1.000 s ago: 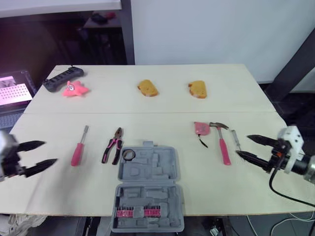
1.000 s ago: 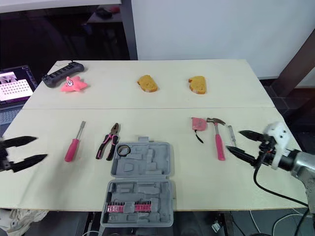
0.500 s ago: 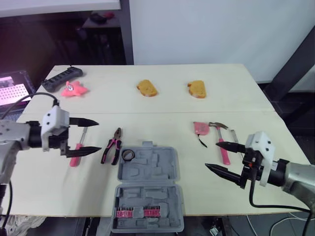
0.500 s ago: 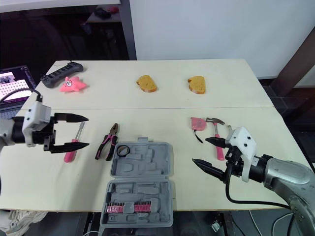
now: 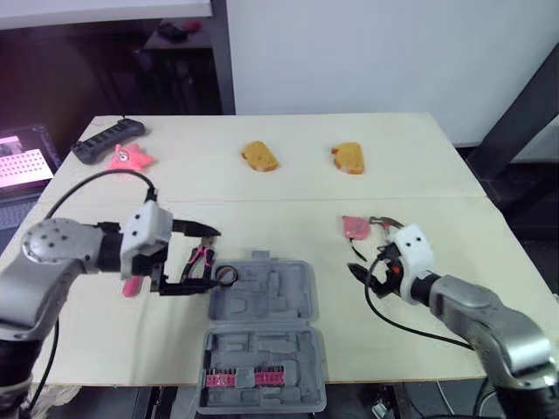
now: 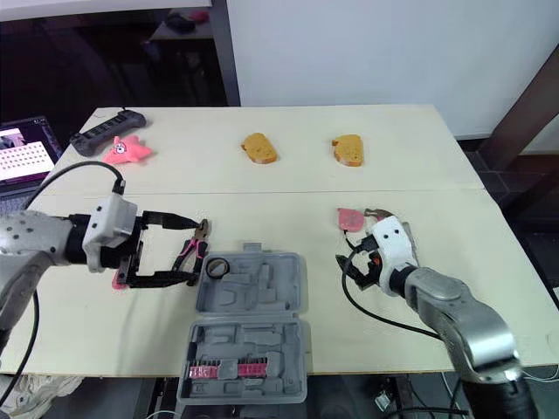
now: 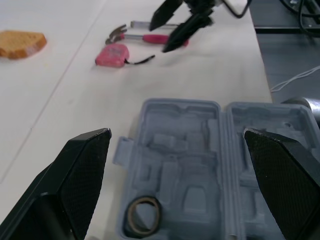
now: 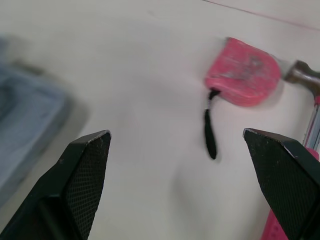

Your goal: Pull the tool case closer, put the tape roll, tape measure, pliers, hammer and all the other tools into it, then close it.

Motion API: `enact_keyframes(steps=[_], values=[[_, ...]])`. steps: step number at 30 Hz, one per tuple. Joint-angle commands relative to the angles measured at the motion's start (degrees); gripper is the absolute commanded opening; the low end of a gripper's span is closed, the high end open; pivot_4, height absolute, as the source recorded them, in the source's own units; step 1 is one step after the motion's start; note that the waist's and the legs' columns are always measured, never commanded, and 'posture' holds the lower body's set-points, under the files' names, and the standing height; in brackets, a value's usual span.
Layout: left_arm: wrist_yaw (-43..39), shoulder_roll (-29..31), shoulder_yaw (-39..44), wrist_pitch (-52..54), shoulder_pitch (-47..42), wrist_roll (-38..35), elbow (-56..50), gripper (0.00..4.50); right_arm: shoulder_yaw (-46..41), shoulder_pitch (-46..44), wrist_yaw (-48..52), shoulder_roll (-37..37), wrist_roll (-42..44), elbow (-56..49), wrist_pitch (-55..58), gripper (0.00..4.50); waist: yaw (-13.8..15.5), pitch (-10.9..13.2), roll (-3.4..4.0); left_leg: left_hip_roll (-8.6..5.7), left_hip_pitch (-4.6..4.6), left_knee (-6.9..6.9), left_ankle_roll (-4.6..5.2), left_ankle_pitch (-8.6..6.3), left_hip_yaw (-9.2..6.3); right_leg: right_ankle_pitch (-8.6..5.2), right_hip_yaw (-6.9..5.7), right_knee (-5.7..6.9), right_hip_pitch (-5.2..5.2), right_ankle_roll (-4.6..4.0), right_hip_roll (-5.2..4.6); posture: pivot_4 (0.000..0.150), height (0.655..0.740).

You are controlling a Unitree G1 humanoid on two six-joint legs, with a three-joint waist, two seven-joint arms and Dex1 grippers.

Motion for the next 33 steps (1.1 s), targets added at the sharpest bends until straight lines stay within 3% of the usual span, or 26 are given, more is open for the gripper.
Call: enact_keyframes(steps=[1, 3, 18, 21, 26, 27, 33], values=[[1.8, 1.4, 3.7, 1.0, 2.2, -0.9, -3.9, 4.49, 2.3, -2.1, -0.8, 2.1, -3.8, 4.9, -3.1, 4.24, 0.2, 0.0, 0.0, 0.0, -0.01, -0.02, 0.0, 0.0, -0.01, 0.0, -0.01, 0.0, -0.02, 0.0, 0.01, 0.15, 0.74], [2.5, 2.1, 5.9, 1.8, 4.7, -1.2, -5.1, 4.5, 3.3, -4.1, -1.7, 3.6, -6.3, 9.4, -5.7, 3.67, 0.1, 0.0, 0.0, 0.0, -0.01, -0.03, 0.0, 0.0, -0.02, 0.0, -0.02, 0.0, -0.02, 0.0, 0.0, 0.15, 0.74], [5.7, 3.0, 11.4, 2.2, 12.4, -1.0, -9.1, 4.5, 3.4, -11.1, -1.4, 10.7, -12.3, 24.1, -13.6, 3.67, 0.0, 0.0, 0.02, 0.0, -0.01, -0.02, 0.0, 0.0, 0.0, 0.01, 0.0, 0.0, -0.04, 0.01, -0.01, 0.15, 0.74], [6.0, 3.2, 11.6, 2.2, 12.9, -1.1, -9.4, 4.5, 1.7, -11.4, -2.4, 12.2, -12.1, 25.4, -13.4, 2.81, -0.1, 0.0, 0.03, 0.01, 0.0, -0.04, 0.0, 0.0, 0.01, 0.01, 0.0, 0.02, -0.05, 0.01, 0.0, 0.15, 0.74], [6.3, 3.2, 11.6, 2.2, 13.0, -1.1, -9.5, 4.5, 0.0, -11.6, -2.9, 13.8, -11.9, 26.6, -13.6, 0.32, -0.1, 0.0, 0.02, 0.0, 0.0, -0.03, 0.0, 0.0, 0.0, 0.01, -0.01, 0.02, -0.04, 0.0, 0.0, 0.15, 0.74], [6.3, 3.2, 11.5, 2.2, 12.9, -1.1, -9.5, 4.5, -0.2, -11.6, -2.9, 14.0, -12.0, 26.8, -13.7, 0.02, -0.1, 0.0, 0.02, 0.0, 0.0, -0.03, 0.0, 0.0, 0.0, 0.01, -0.01, 0.02, -0.04, 0.01, 0.0, 0.15, 0.74], [6.2, 3.2, 10.2, 1.9, 11.7, -0.8, -8.7, 4.5, -0.2, -11.0, -2.3, 14.6, -12.4, 26.1, -13.6, 0.02, -0.1, 0.0, 0.02, 0.0, 0.01, -0.03, 0.0, 0.0, 0.01, 0.01, 0.0, 0.01, -0.04, 0.01, 0.0, 0.15, 0.74]])
